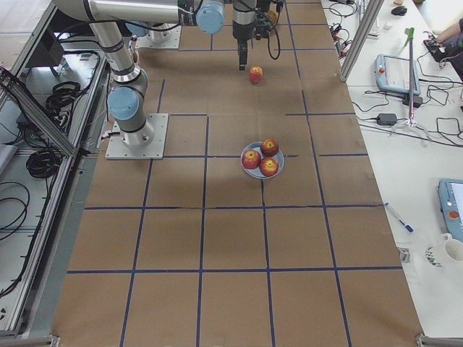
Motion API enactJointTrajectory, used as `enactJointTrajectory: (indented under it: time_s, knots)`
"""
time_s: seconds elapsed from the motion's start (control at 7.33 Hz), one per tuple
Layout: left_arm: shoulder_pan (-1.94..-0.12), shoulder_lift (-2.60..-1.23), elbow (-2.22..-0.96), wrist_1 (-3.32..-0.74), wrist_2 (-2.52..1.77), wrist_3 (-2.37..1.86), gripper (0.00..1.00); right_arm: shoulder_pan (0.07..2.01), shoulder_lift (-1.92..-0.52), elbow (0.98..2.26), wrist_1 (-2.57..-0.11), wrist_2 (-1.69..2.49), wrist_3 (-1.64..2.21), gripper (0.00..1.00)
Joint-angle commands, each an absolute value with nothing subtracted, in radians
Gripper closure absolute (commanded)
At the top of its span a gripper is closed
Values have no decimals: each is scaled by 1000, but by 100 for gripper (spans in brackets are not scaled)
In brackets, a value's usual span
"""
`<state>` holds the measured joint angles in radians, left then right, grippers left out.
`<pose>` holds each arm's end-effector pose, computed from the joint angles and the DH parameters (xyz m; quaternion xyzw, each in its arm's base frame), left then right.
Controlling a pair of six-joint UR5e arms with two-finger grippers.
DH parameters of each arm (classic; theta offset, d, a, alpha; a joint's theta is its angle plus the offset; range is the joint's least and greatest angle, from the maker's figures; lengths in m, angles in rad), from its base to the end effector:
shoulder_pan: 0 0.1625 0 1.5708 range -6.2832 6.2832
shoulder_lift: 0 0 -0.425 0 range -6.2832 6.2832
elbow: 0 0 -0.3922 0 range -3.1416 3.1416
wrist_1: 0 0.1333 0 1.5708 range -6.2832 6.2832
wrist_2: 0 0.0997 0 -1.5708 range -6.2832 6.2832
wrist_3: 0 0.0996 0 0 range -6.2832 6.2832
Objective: Transfer apple from basket to plate
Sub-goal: 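Release the apple on the table and raise the left gripper back, then reach the right gripper to the apple at table center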
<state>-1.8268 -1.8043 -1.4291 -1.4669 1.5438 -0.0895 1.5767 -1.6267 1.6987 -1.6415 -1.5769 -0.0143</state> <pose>-0.2809 -0.5361 0.4417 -0.0832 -0.9964 0.0036 0.0143 0.1354 -0.4662 0.4589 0.0101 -0.9999 -0.0007 0.0031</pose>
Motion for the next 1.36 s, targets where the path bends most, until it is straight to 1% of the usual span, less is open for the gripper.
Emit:
enactJointTrajectory:
  time_s: [0.0, 0.14, 0.41, 0.55, 0.95, 1.23]
  knots:
    - [-1754, -1579, -1465, -1642, 1555, 114, 1, 1578, -1626, 1697, -1657, -1583, -14, 0]
    - [-1699, -1524, -1497, -1675, 1555, 199, 1, 1580, -1626, 1695, -1655, -1574, -12, 0]
    - [-1587, -1471, -1586, -1666, 1537, 232, 1, 1592, -1612, 1675, -1687, -1571, 26, 0]
    - [-1576, -1453, -1603, -1666, 1542, 232, 1, 1603, -1561, 1648, -1715, -1571, 102, 0]
    - [-1575, -1440, -1605, -1666, 1546, 229, 1, 1805, -1334, 1496, -1739, -1577, 264, 0]
    - [-1575, -1440, -1606, -1667, 1548, 230, 1, 1867, -1232, 1500, -1868, -1571, 299, 0]
